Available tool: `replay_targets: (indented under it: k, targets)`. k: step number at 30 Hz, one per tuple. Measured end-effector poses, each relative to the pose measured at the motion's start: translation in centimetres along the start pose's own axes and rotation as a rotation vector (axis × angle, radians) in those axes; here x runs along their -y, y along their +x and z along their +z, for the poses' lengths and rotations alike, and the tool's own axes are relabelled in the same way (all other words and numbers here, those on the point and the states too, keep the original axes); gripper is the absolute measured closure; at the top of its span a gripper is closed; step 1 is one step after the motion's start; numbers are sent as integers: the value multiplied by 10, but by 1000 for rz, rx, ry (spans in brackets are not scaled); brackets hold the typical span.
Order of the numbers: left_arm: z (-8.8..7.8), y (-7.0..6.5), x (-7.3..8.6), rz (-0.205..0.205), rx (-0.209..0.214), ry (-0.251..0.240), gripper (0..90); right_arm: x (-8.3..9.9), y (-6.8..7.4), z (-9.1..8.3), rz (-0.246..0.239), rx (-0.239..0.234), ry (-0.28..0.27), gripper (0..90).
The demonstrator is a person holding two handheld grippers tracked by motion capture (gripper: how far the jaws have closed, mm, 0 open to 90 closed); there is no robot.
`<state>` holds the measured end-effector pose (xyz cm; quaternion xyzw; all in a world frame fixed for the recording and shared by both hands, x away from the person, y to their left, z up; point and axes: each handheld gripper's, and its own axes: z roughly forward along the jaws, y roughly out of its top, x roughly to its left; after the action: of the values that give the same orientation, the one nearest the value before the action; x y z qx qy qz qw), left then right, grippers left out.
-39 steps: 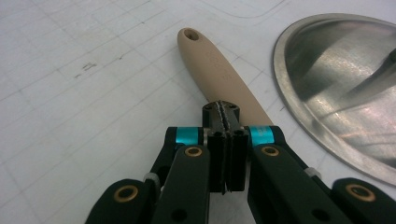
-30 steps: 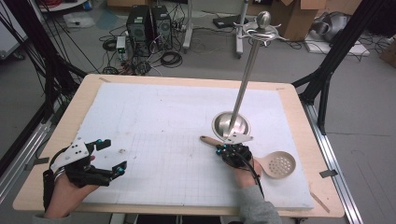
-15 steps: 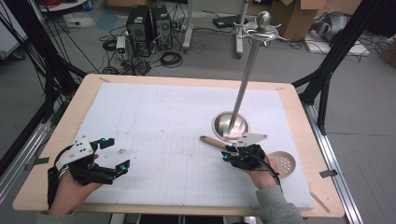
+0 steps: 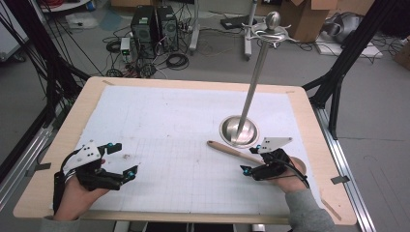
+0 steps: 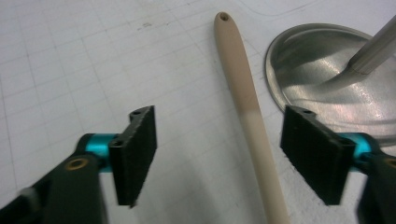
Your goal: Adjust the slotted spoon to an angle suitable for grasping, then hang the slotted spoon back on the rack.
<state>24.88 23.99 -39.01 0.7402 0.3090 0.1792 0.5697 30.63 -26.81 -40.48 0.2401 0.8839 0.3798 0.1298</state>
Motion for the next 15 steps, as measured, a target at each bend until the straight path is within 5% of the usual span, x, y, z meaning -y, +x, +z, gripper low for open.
replay_targets:
  k: [15]
  targets:
    - [-4,1,1,-2,-7,-1,20,4,-16,-8,-9,-39,30,170]
